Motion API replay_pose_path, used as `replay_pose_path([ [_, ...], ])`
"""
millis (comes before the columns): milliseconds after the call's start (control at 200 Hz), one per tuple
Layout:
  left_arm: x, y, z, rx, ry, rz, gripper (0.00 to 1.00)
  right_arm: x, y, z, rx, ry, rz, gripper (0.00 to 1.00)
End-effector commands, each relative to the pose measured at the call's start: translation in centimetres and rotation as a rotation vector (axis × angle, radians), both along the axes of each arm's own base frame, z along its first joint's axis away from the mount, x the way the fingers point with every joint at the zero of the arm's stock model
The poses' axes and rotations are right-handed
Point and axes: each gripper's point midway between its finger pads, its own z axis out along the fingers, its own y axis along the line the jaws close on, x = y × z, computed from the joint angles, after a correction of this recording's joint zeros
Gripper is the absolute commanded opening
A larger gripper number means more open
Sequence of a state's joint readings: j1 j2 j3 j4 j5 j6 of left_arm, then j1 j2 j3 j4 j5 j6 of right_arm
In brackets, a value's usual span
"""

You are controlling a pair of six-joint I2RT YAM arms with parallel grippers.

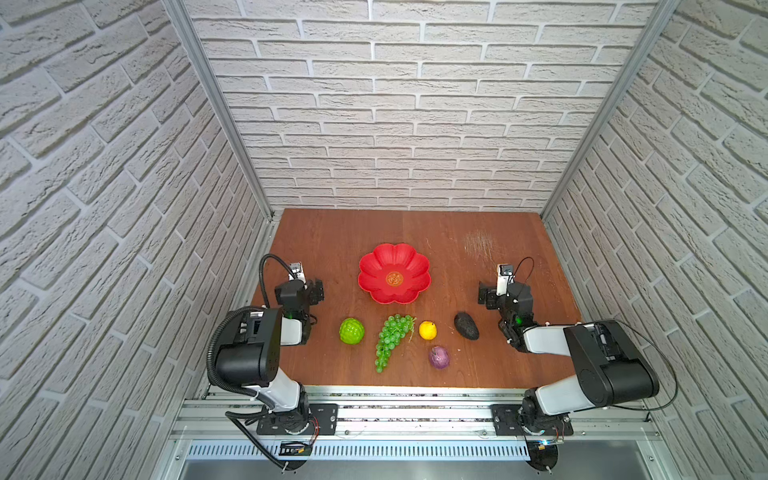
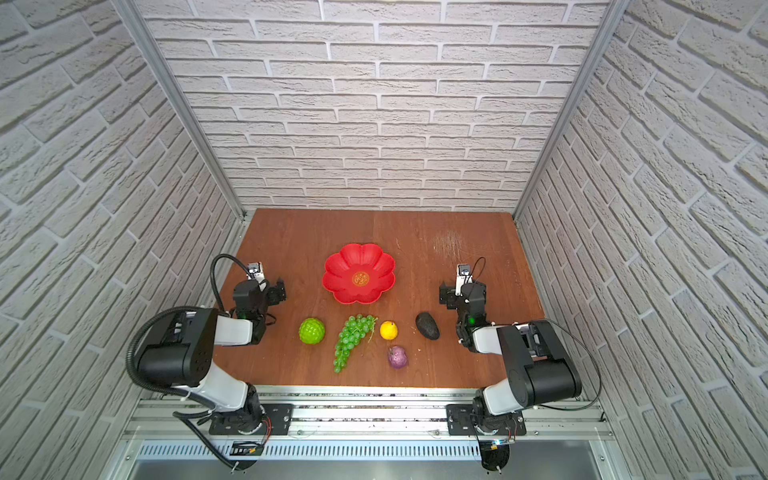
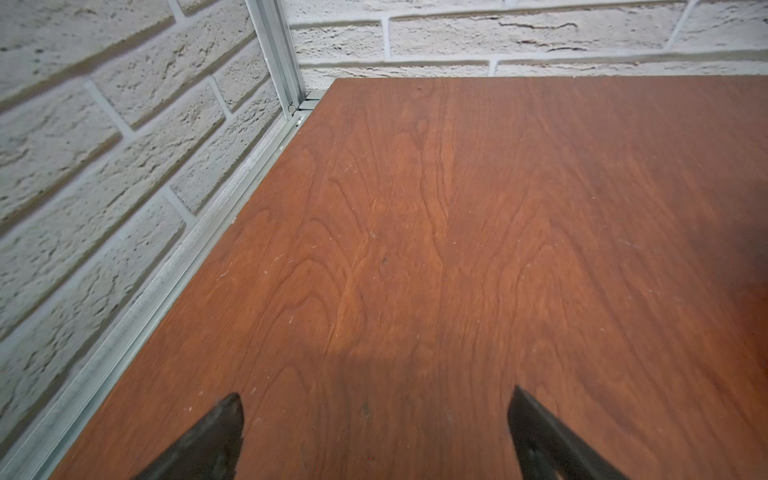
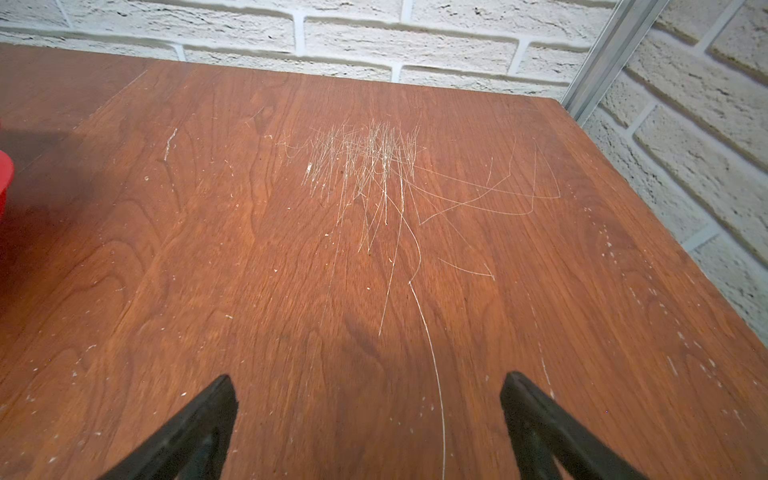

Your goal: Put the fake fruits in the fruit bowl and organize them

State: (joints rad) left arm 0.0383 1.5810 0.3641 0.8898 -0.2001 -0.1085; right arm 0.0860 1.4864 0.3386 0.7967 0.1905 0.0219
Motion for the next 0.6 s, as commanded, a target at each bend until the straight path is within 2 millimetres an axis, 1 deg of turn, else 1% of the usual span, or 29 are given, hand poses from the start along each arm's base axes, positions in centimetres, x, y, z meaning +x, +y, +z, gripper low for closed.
replay_pose_path([
  [0,0.81,0.22,1.91,-0.006,-0.076,0.005,0.98,0.70,-0.35,2.21,0.008,-0.077,-0.021,1.00],
  [595,0.77,0.25,1.91,-0.005,-0.077,0.007,0.98,0.66,-0.32,2.16,0.007,-0.076,-0.020,1.00],
])
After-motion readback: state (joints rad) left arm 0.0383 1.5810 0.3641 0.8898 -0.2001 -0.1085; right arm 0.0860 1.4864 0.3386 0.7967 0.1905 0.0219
